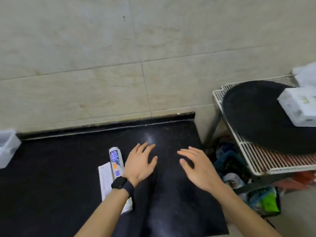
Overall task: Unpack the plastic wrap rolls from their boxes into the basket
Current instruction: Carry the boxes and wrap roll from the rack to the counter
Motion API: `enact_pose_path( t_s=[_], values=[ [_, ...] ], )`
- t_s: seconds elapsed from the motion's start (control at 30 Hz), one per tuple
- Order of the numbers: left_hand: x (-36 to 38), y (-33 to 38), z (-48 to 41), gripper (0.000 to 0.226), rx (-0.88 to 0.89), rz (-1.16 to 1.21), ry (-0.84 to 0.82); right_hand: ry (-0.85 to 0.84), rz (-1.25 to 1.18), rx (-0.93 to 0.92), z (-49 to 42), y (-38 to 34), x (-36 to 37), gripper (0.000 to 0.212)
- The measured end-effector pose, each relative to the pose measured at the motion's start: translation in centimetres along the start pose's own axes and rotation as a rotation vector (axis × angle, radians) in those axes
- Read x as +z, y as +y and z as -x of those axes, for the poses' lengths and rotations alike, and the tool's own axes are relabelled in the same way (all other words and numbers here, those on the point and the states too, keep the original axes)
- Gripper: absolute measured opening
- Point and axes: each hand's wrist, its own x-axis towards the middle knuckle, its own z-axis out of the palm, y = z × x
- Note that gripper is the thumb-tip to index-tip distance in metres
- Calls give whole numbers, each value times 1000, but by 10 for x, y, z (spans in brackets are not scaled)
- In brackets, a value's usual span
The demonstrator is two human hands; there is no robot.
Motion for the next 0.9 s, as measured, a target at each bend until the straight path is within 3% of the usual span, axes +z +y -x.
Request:
enact_pose_path(
  t_s=[0.23, 0.37, 0.43, 0.6, 0.67, 0.8, 0.9],
  values=[
    [-47, 176, -73, 58, 395, -54, 178, 542, -6, 77, 17, 71, -163, 27],
    [-40, 258, -96, 57, 519, -38, 194, 599, 64, 260, 25, 132, -227, 33],
    [-24, 290, -104, 58, 551, -46, 144, 609, 186, 385, 25, 159, -249, 47],
    [26, 330, -118, 64, 487, -75, -69, 377, 257, 620, 15, 207, -272, 89],
    [42, 331, -117, 66, 447, -82, -96, 369, 271, 620, 11, 219, -268, 91],
    [55, 329, -113, 68, 418, -72, -12, 561, 326, 594, 4, 227, -251, 88],
    [53, 329, -114, 66, 420, -66, -5, 598, 344, 603, 0, 226, -247, 87]
  ],
)
